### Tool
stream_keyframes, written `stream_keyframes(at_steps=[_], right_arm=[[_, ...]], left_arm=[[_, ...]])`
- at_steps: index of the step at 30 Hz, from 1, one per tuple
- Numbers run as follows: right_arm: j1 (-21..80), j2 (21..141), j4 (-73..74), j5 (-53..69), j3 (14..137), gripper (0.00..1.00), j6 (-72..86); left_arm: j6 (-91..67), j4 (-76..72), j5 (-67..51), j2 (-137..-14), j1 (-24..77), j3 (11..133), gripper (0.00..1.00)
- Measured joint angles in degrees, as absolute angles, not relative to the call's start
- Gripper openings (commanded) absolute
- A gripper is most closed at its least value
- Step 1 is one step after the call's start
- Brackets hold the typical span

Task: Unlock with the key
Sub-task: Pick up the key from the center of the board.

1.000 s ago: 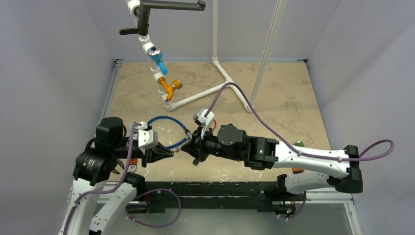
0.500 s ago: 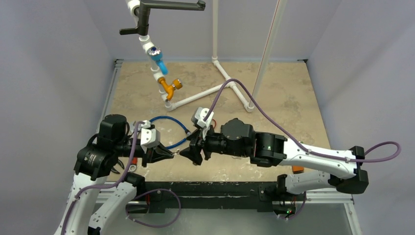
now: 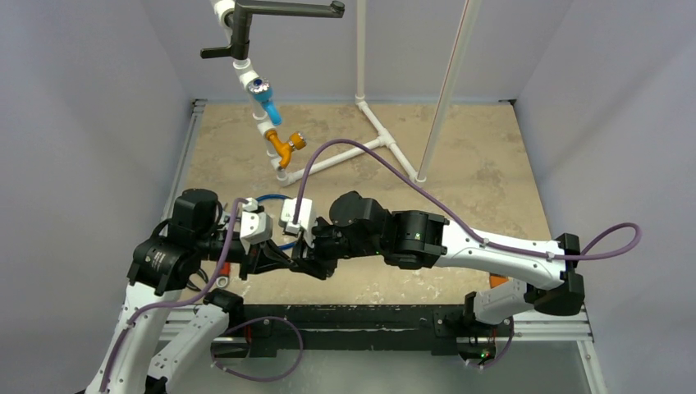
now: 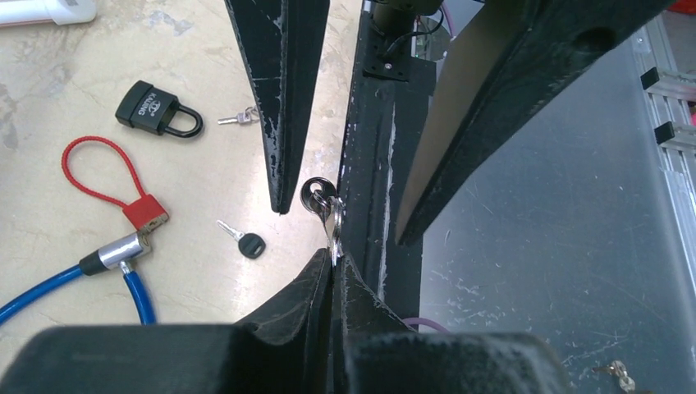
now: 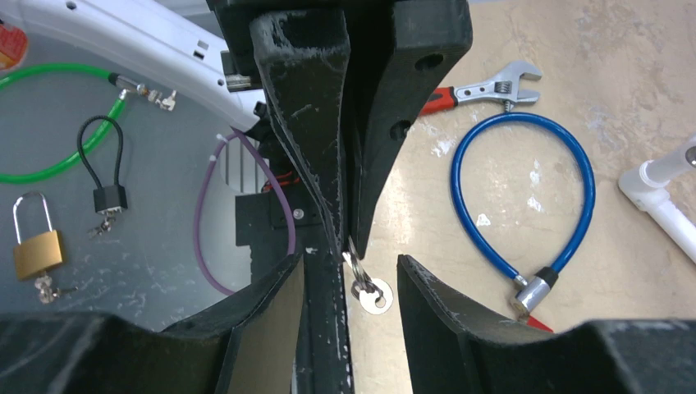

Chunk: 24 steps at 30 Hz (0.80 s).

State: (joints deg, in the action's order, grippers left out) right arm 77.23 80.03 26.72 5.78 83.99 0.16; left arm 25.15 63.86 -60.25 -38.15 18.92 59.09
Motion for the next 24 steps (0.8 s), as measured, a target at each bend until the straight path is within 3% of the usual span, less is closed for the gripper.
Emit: stream_keyframes(at_steps=[8, 18, 21, 22, 24], right_arm=[[77.2, 79.8, 29.1, 6.0, 84.0, 0.31, -2.5], [77.4, 80.2, 29.2, 6.0, 84.0, 0.0, -2.9], [77.6, 80.2, 29.2, 6.0, 84.0, 0.0, -2.5], [77.6, 80.2, 29.1, 6.0, 84.0, 0.0, -2.4], [77.7, 80.2, 29.2, 6.0, 84.0, 0.0, -2.2]], left_arm=[[26.2, 66.1, -61.2, -39.8, 19.0, 61.3, 0.0], [27.4, 69.0, -61.7, -40.3, 19.6, 61.8, 0.0], [27.9, 69.5, -61.4, -40.3, 19.7, 61.9, 0.0], [28.1, 69.7, -61.3, -40.4, 19.7, 62.0, 0.04], [28.1, 70.0, -61.2, -40.7, 19.9, 62.3, 0.3]])
